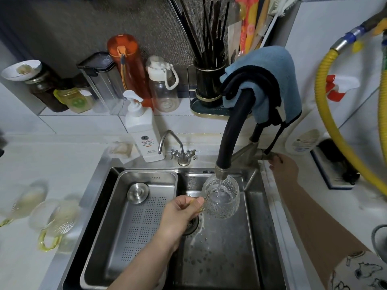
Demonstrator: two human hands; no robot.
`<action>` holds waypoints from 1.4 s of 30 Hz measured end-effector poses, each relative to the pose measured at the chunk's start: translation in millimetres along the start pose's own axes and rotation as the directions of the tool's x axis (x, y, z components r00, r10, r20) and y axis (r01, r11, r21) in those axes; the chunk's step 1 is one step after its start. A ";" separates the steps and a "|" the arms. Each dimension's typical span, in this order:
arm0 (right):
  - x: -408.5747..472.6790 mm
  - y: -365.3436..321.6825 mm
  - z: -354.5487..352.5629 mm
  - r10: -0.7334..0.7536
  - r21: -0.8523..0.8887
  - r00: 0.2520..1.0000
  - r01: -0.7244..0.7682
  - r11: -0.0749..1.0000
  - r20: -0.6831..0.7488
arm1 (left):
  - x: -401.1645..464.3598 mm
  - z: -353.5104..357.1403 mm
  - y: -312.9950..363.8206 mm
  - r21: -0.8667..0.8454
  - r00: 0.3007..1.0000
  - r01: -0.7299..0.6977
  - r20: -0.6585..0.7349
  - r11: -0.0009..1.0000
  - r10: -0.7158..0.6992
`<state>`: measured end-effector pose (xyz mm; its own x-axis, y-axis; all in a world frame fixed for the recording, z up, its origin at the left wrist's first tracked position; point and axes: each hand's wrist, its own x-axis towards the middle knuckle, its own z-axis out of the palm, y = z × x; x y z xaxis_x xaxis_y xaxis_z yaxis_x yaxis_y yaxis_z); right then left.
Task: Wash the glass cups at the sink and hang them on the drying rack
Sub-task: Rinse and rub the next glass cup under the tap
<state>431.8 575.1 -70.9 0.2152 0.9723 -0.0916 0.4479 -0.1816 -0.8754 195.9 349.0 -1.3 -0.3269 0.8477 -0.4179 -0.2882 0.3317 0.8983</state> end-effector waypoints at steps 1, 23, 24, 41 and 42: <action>0.6 1.2 0.4 -0.002 -0.003 1.000 0.002 1.000 -0.002 | 0.2 0.0 -0.6 -0.004 1.000 0.000 0.002 1.000 0.000; -211.6 -36.7 -1.3 -0.248 0.341 0.800 0.058 0.938 0.546 | 0.0 -7.9 0.4 0.093 0.996 0.011 0.093 0.996 -0.019; -217.8 -35.9 -0.1 -0.242 0.333 0.825 0.069 0.940 0.511 | -3.5 -7.2 1.3 0.106 0.994 0.007 0.110 0.994 -0.018; -250.0 -59.7 6.7 -0.265 0.332 0.866 0.123 0.935 0.424 | -8.1 -29.0 7.9 0.298 0.958 -0.171 0.275 0.939 0.088; -243.7 -61.2 7.5 -0.269 0.332 0.860 0.126 0.935 0.433 | -4.1 -28.9 12.1 0.288 0.961 -0.161 0.265 0.944 0.082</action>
<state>345.5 350.3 1.5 -0.3118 0.9489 -0.0486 0.1577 0.0013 -0.9875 167.7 337.5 7.3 -0.0992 0.9514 -0.2914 0.0398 0.2964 0.9542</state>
